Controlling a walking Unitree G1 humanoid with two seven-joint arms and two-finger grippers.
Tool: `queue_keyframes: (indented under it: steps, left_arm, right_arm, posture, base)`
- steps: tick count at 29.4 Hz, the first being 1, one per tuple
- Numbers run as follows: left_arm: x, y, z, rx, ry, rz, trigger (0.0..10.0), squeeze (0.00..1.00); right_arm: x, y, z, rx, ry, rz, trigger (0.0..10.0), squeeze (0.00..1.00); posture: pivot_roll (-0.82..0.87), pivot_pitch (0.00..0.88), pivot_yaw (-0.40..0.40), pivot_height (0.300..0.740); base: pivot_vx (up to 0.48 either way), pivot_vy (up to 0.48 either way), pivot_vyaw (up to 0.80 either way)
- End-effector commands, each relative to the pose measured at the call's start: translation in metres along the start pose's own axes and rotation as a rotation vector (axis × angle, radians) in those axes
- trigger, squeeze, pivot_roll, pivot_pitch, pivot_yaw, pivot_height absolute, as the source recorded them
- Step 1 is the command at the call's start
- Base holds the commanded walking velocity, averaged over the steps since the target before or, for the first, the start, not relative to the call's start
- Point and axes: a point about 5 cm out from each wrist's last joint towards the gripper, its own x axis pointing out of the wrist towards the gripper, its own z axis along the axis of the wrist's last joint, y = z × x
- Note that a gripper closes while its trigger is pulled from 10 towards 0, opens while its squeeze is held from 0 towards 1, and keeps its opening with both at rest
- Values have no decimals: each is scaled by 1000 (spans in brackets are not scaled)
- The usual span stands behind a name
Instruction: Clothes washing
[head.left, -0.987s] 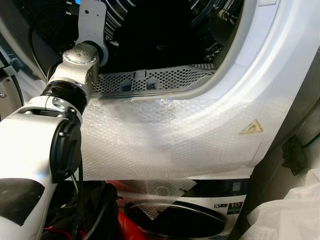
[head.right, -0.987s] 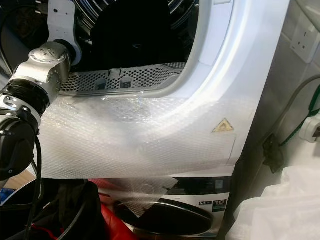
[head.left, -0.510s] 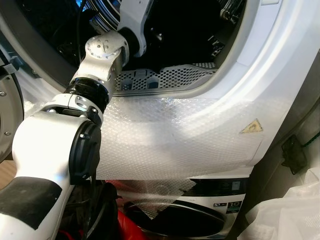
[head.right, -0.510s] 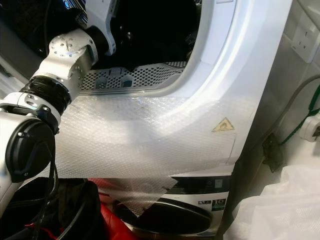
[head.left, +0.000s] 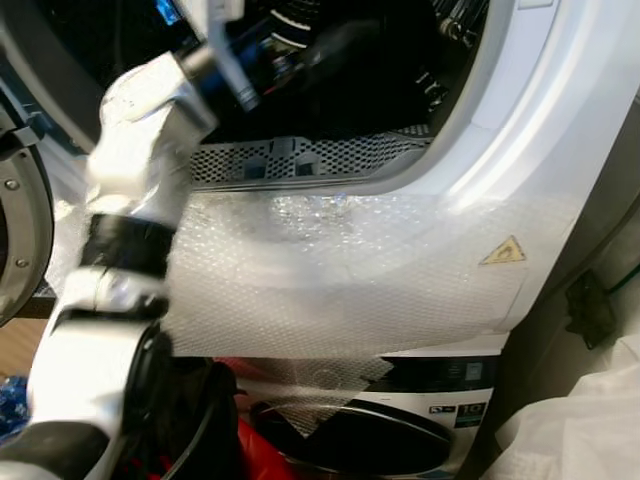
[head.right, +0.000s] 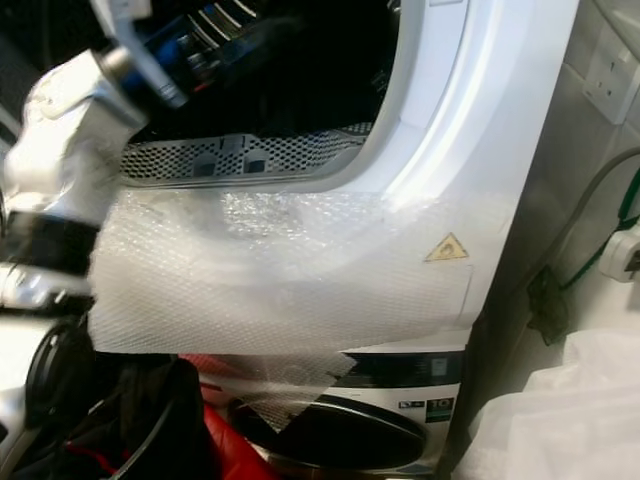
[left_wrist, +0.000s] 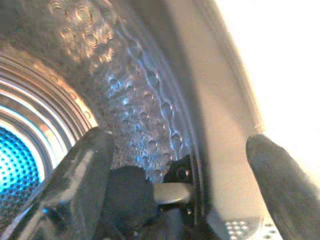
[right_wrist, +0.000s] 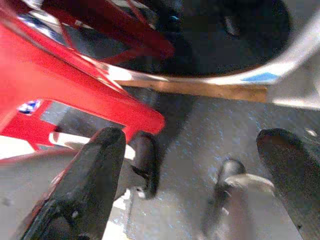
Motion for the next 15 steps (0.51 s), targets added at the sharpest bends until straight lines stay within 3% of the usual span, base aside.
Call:
queue_keyframes:
  steps: [1,4,6,8,9,10,12,15]
  left_arm:
    - [-6,-12,14,-8,11,-12,10000,0]
    - [-12,-20,17,-14,49,-5,10000,0]
    - [-33,-36,17,-28,191,0,10000,0]
    - [-38,-40,17,-34,223,-1,10000,0]
    - [-54,-52,13,-29,335,2,10000,0]
    - [-54,-52,13,-29,335,2,10000,0]
    - [-84,-67,1,-49,491,96,10000,0]
    - [-111,-88,-10,-99,586,255,10000,0]
  right_arm:
    - [1,15,-1,-10,19,42,10000,0]
    - [3,20,3,-22,18,59,10000,0]
    - [4,28,9,-35,15,79,10000,0]
    - [5,30,10,-38,15,83,10000,0]
    - [5,33,13,-42,10,91,10000,0]
    - [5,33,13,-42,10,91,10000,0]
    - [7,36,18,-46,0,92,10000,0]
    - [7,35,20,-55,-3,81,10000,0]
  posture:
    - [166,0,157,740]
    - [193,0,157,740]
    - [238,0,159,740]
    - [238,0,159,740]
    - [262,0,162,740]
    - [262,0,162,740]
    - [281,0,168,740]
    - [311,0,160,740]
  base:
    - [0,0,0]
    - [0,0,0]
    - [0,0,0]
    - [0,0,0]
    - [0,0,0]
    - [0,0,0]
    - [0,0,0]
    - [0,0,0]
